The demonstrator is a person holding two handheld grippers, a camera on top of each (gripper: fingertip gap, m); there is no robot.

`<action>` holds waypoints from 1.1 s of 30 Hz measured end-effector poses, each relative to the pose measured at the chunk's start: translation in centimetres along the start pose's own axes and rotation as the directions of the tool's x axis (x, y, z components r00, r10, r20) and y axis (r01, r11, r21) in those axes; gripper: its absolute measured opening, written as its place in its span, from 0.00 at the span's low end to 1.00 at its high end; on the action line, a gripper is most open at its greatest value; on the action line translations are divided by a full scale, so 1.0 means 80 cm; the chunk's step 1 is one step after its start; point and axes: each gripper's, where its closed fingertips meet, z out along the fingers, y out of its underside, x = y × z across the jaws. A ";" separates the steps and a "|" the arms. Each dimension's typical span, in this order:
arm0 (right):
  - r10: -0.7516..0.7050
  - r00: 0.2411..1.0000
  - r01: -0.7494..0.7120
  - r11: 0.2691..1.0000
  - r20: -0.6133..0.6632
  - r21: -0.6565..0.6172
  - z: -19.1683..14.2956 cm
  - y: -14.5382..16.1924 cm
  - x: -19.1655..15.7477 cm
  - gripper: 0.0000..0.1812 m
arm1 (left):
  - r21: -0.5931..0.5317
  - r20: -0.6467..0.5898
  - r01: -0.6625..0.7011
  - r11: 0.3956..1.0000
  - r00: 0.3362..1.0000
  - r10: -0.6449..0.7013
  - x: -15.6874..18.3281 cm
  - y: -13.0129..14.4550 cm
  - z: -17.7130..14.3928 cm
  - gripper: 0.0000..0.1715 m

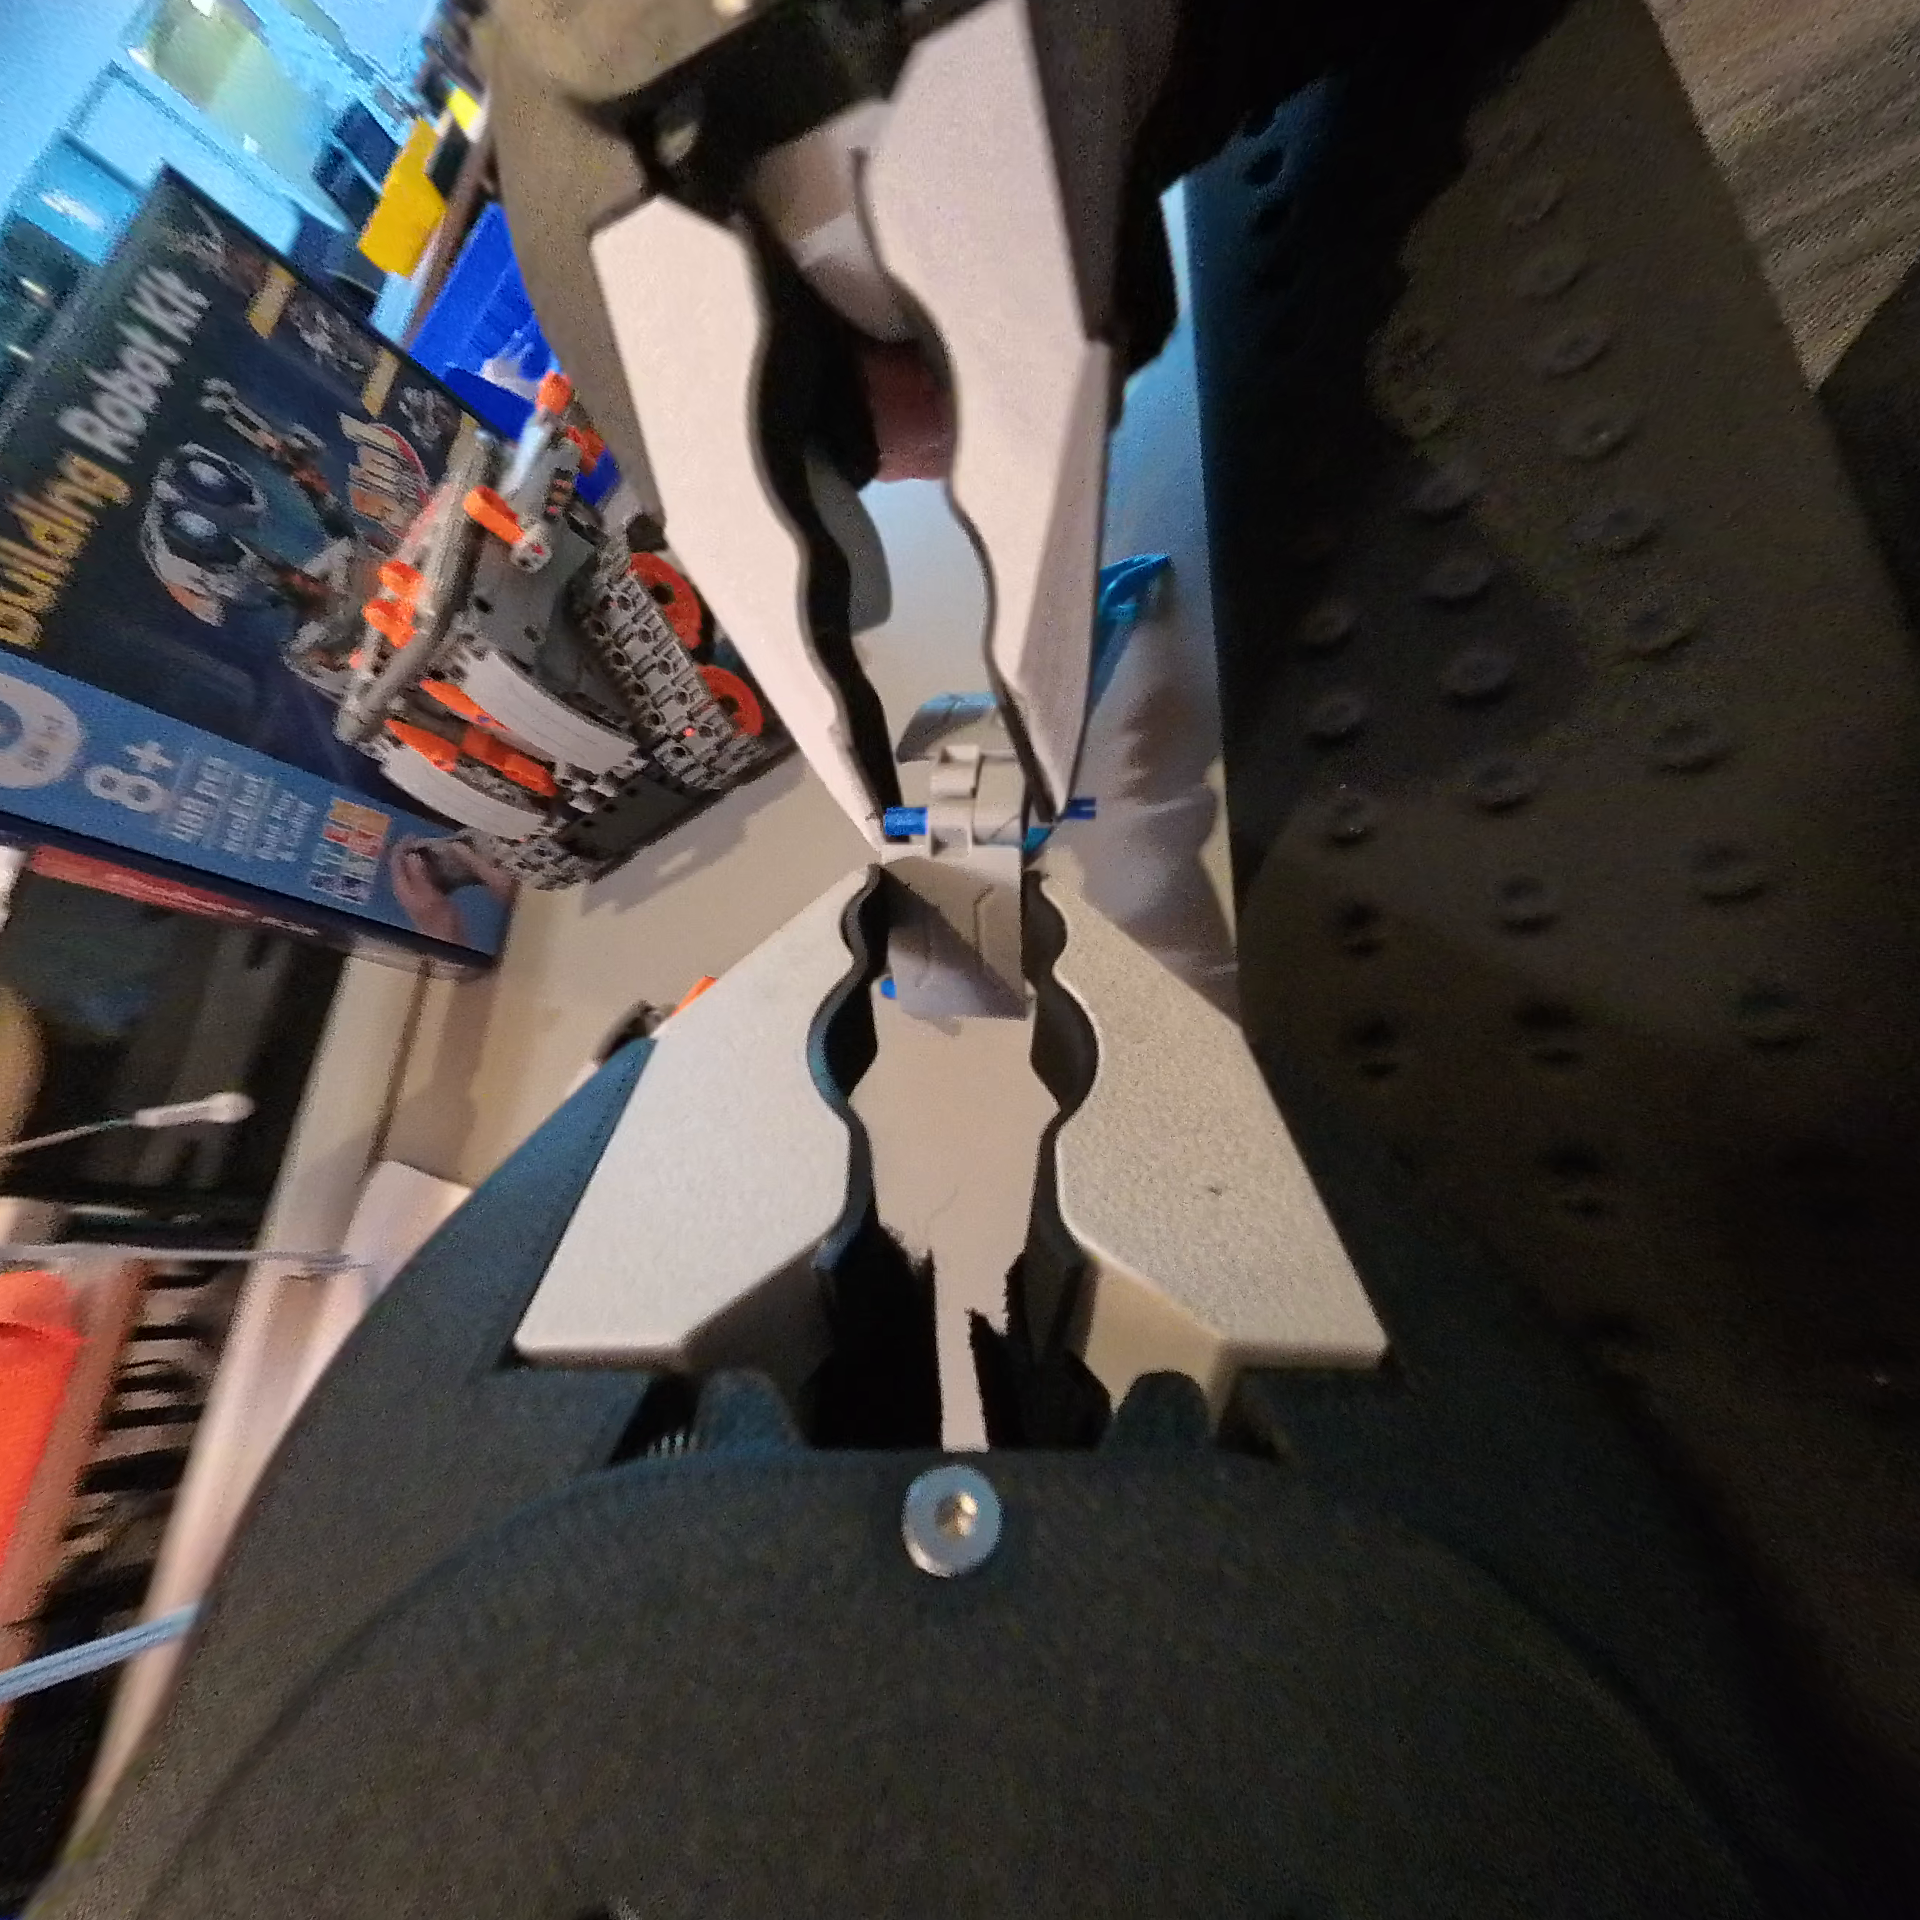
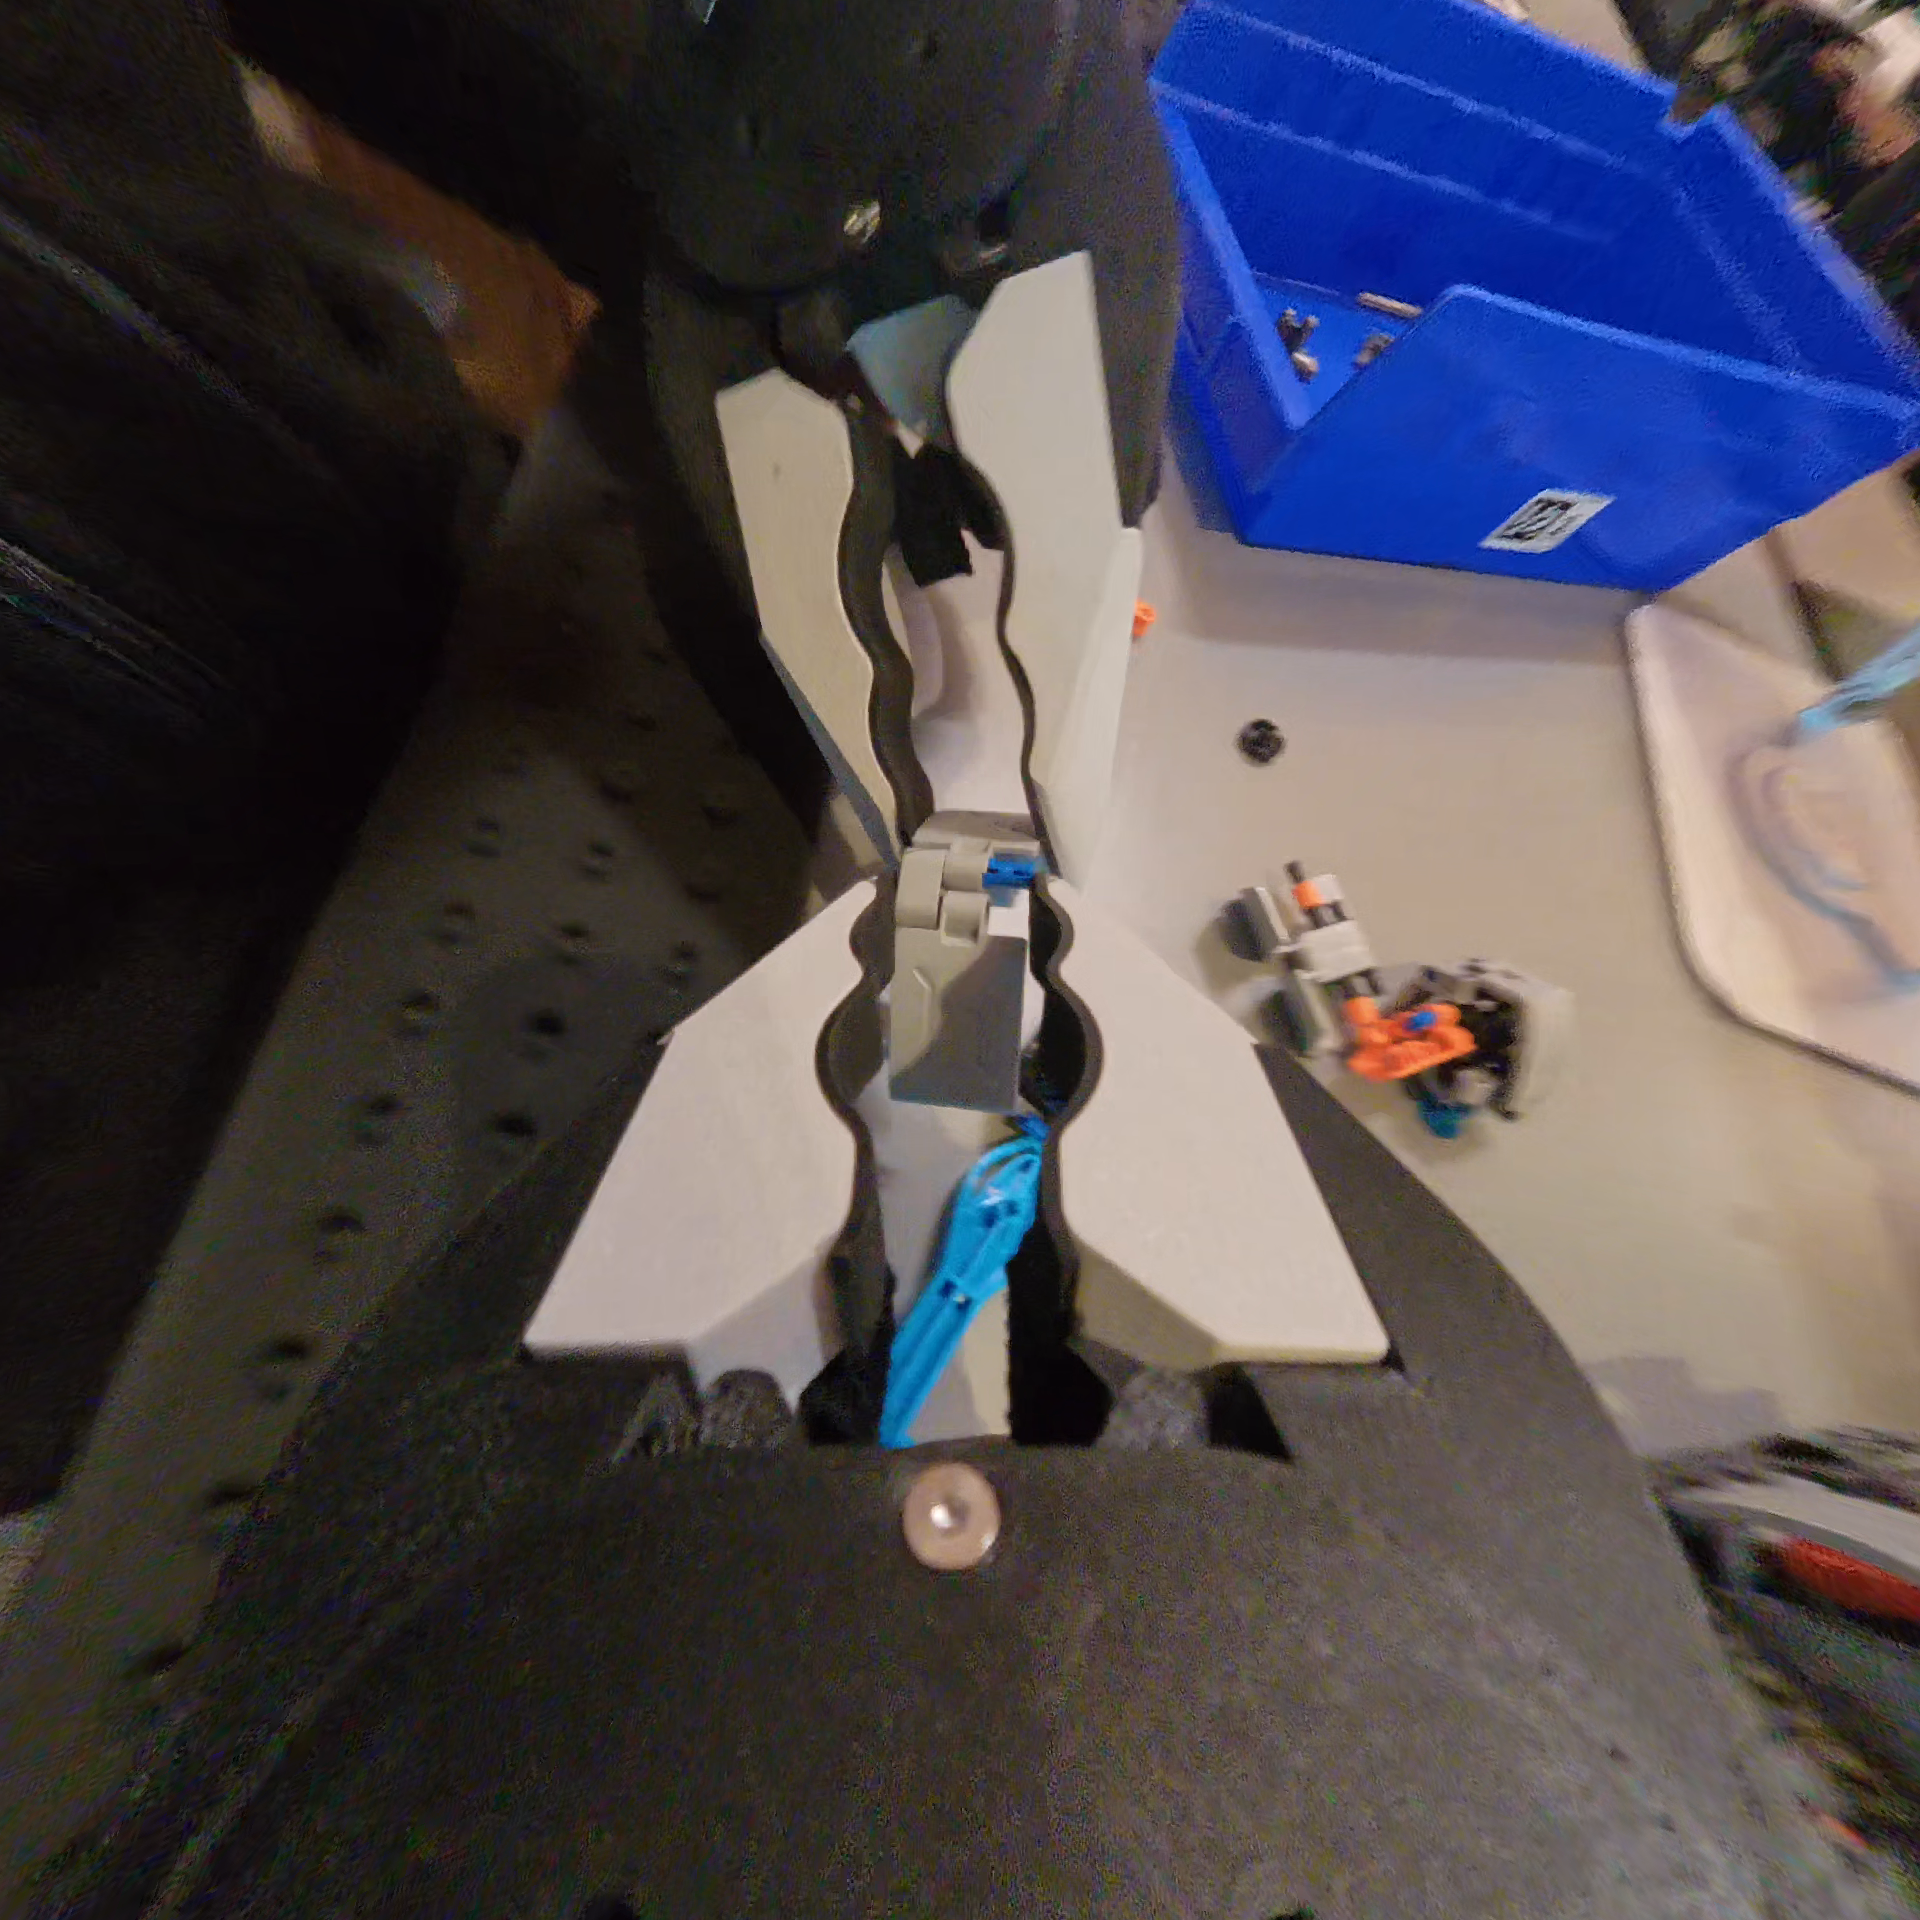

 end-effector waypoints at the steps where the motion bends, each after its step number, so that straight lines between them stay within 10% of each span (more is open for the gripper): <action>1: 0.074 0.996 -0.076 0.996 0.053 0.037 -0.003 -0.004 -0.001 0.12 | -0.012 0.030 -0.049 0.999 0.998 0.050 -0.001 -0.002 -0.001 0.13; 12: 0.406 0.825 -0.470 0.879 0.393 0.078 -0.014 -0.013 -0.014 0.01 | -0.154 0.136 -0.530 0.834 0.825 0.549 0.004 -0.016 -0.005 0.13; 25: 0.262 0.889 -0.294 0.955 0.376 0.030 -0.005 0.012 -0.038 0.00 | -0.151 -0.047 -0.628 0.764 0.776 0.629 0.044 -0.006 0.003 0.13; 28: 0.351 0.889 -0.416 0.887 0.293 0.202 -0.054 0.002 0.024 0.00 | -0.117 -0.091 -0.623 0.773 0.782 0.617 0.059 -0.003 0.002 0.14; 33: 0.302 0.897 -0.336 0.940 0.322 0.056 -0.026 0.019 -0.016 0.00 | -0.119 -0.076 -0.614 0.780 0.789 0.609 0.054 -0.003 0.007 0.14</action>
